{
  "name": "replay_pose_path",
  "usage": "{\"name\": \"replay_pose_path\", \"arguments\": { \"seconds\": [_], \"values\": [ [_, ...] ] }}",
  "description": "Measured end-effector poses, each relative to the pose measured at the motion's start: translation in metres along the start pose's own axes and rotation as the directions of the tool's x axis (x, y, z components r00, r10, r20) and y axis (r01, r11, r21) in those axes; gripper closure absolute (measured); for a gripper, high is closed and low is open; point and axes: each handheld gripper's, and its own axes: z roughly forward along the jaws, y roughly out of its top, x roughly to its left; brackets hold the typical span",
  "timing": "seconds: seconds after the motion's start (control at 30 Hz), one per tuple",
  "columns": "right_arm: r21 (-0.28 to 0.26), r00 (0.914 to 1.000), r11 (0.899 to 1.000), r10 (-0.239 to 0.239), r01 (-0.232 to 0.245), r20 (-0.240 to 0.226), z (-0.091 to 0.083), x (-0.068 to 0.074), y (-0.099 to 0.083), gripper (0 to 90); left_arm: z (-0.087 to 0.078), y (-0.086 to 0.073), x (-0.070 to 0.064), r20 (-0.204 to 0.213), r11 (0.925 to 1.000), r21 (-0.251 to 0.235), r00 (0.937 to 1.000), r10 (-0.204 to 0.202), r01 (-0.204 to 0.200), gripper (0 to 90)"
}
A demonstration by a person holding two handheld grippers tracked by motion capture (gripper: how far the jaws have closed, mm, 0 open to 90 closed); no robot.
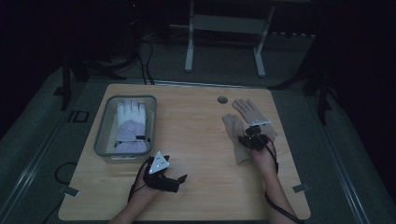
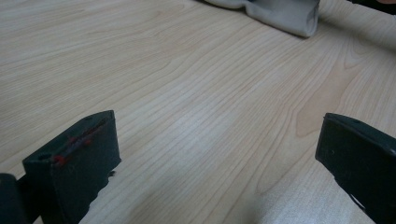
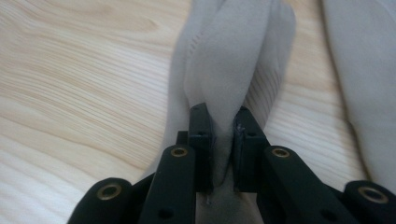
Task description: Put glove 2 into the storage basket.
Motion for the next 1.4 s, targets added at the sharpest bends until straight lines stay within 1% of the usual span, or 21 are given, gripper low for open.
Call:
{"name": "replay_pose_path", "arguments": {
  "seconds": [0.07,0.13,0.2,0.27,0.3,0.4,0.47,0.53,0.63,0.7,0.73,0.83,0.87,0.93,1.07,1.1,1.17,1.23,1.3,1.33,1.4],
  "values": [
    [-0.019,0.9997,1.0,0.016,-0.016,-0.019,-0.004,0.006,0.005,80.9,0.0,-0.001,0.0,-0.002,1.0,-0.002,1.0,0.0,0.0,0.0],
    [-0.053,0.9989,0.998,0.027,-0.029,-0.039,-0.01,0.015,0.014,80.9,0.0,-0.001,0.0,-0.002,1.0,0.003,1.0,0.002,-0.002,0.0],
    [-0.077,0.9976,0.996,0.044,-0.048,-0.053,-0.015,0.023,0.022,80.9,-0.001,-0.001,0.0,-0.005,1.0,-0.006,1.0,0.003,-0.003,0.0],
    [-0.094,0.9974,0.994,0.053,-0.057,-0.048,-0.018,0.031,0.029,80.9,-0.002,-0.002,-0.001,-0.009,0.9999,-0.015,1.0,0.003,-0.004,0.0],
    [-0.106,0.9965,0.992,0.062,-0.068,-0.056,-0.02,0.037,0.035,81.1,-0.002,-0.002,-0.001,-0.013,0.9999,-0.016,0.9999,0.007,-0.007,0.0],
    [-0.131,0.9965,0.989,0.061,-0.068,-0.057,-0.023,0.051,0.046,81.3,-0.002,-0.002,-0.002,-0.017,0.9998,-0.016,0.9998,0.01,-0.01,0.0],
    [-0.143,0.9963,0.987,0.064,-0.072,-0.057,-0.023,0.059,0.053,81.4,-0.001,-0.002,-0.002,-0.016,0.9999,-0.012,0.9998,0.011,-0.011,0.0],
    [-0.153,0.994,0.984,0.083,-0.093,-0.072,-0.022,0.065,0.058,81.4,-0.002,-0.002,-0.002,-0.018,0.9997,-0.02,0.9998,0.011,-0.012,0.0],
    [-0.161,0.9917,0.98,0.104,-0.115,-0.076,-0.019,0.074,0.063,81.4,-0.002,-0.003,-0.002,-0.019,0.9996,-0.024,0.9997,0.014,-0.014,0.0],
    [-0.172,0.9926,0.979,0.104,-0.113,-0.063,-0.017,0.08,0.065,81.4,-0.003,-0.003,-0.002,-0.016,0.9994,-0.033,0.9998,0.014,-0.015,0.0],
    [-0.177,0.9921,0.977,0.104,-0.115,-0.069,-0.015,0.083,0.065,81.4,-0.003,-0.003,-0.002,-0.016,0.9994,-0.029,0.9997,0.017,-0.018,0.0],
    [-0.187,0.9898,0.973,0.129,-0.138,-0.06,-0.011,0.089,0.063,81.4,-0.003,-0.003,-0.002,-0.018,0.9992,-0.034,0.9996,0.023,-0.023,0.0],
    [-0.181,0.9885,0.973,0.136,-0.146,-0.067,-0.009,0.091,0.063,81.4,-0.003,-0.003,-0.002,-0.018,0.9993,-0.031,0.9996,0.022,-0.022,0.0],
    [-0.166,0.9899,0.976,0.134,-0.14,-0.046,-0.001,0.097,0.059,81.3,-0.003,-0.003,-0.002,-0.019,0.9992,-0.035,0.9996,0.02,-0.021,0.0],
    [-0.128,0.986,0.979,0.155,-0.162,-0.062,0.014,0.105,0.053,81.0,-0.003,-0.003,-0.002,-0.019,0.9993,-0.031,0.9996,0.021,-0.022,0.0],
    [-0.117,0.9859,0.98,0.154,-0.161,-0.065,0.019,0.107,0.05,80.7,-0.003,-0.003,-0.002,-0.018,0.9992,-0.03,0.9996,0.024,-0.024,0.0],
    [-0.101,0.9886,0.985,0.138,-0.144,-0.06,0.025,0.113,0.047,80.0,-0.003,-0.003,-0.002,-0.02,0.9991,-0.033,0.9995,0.026,-0.027,0.0],
    [-0.086,0.9878,0.985,0.143,-0.148,-0.062,0.031,0.116,0.044,79.7,-0.003,-0.003,-0.002,-0.018,0.9991,-0.033,0.9995,0.026,-0.026,0.0],
    [-0.07,0.9885,0.987,0.138,-0.142,-0.062,0.035,0.118,0.041,77.6,-0.003,-0.003,-0.002,-0.017,0.9991,-0.033,0.9996,0.024,-0.024,0.0],
    [-0.063,0.9873,0.987,0.146,-0.15,-0.063,0.037,0.12,0.04,75.7,-0.003,-0.003,-0.002,-0.017,0.9991,-0.034,0.9996,0.025,-0.025,0.0],
    [-0.048,0.9879,0.989,0.138,-0.141,-0.071,0.042,0.122,0.038,70.8,-0.003,-0.003,-0.002,-0.017,0.999,-0.035,0.9995,0.025,-0.026,0.0]
  ]
}}
